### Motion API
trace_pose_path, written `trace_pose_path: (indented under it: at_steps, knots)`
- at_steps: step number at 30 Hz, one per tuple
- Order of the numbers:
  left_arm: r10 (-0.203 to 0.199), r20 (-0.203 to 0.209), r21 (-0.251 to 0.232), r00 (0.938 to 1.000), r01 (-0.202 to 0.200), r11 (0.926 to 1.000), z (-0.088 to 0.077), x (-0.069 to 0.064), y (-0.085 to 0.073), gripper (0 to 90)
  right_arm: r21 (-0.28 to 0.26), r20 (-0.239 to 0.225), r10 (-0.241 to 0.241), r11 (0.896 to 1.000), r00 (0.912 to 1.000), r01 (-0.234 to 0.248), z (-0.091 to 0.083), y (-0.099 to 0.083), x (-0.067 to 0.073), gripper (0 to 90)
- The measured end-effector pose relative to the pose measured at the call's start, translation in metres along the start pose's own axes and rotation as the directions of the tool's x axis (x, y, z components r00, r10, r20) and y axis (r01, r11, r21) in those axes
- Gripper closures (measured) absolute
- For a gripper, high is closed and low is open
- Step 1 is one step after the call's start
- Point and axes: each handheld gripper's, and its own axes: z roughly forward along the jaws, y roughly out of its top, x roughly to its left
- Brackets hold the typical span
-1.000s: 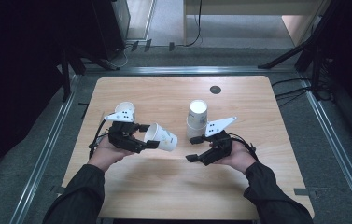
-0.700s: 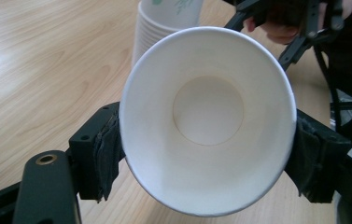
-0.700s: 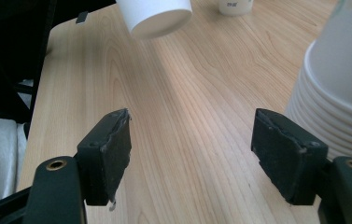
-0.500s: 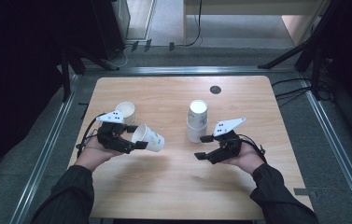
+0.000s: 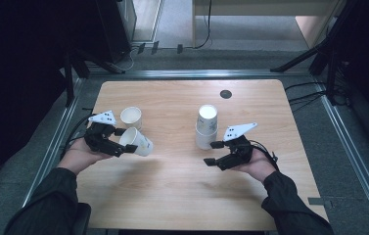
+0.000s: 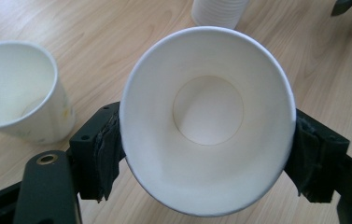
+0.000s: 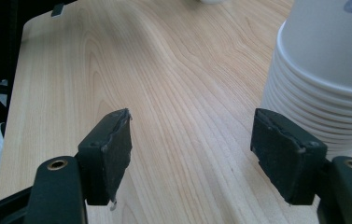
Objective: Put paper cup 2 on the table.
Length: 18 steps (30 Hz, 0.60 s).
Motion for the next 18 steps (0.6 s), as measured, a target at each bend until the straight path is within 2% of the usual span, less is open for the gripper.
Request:
trace_pose_path:
  at_steps: [5, 9, 14, 18]
  knots:
    - [-0.003, -0.052, 0.067, 0.9986, 0.007, 0.9978, -0.001, 0.009, -0.001, 22.7, 0.006, 0.009, 0.008, 1.000, 0.9999, -0.008, 0.000, -0.001, -0.002, 29.6]
    - [-0.010, -0.093, 0.131, 0.9957, 0.022, 0.9912, 0.001, 0.017, 0.002, 22.7, 0.005, 0.013, 0.004, 1.000, 0.9999, -0.004, 0.000, 0.000, -0.001, 29.7]
    - [-0.023, -0.125, 0.171, 0.9918, 0.045, 0.9842, 0.007, 0.026, 0.002, 22.7, 0.004, 0.014, 0.003, 1.000, 0.9999, -0.004, 0.000, -0.001, -0.002, 29.8]
    - [-0.010, -0.149, 0.202, 0.9888, 0.040, 0.9786, 0.013, 0.030, 0.001, 22.7, 0.000, 0.015, 0.003, 1.000, 0.9999, -0.003, 0.000, 0.000, -0.002, 29.8]
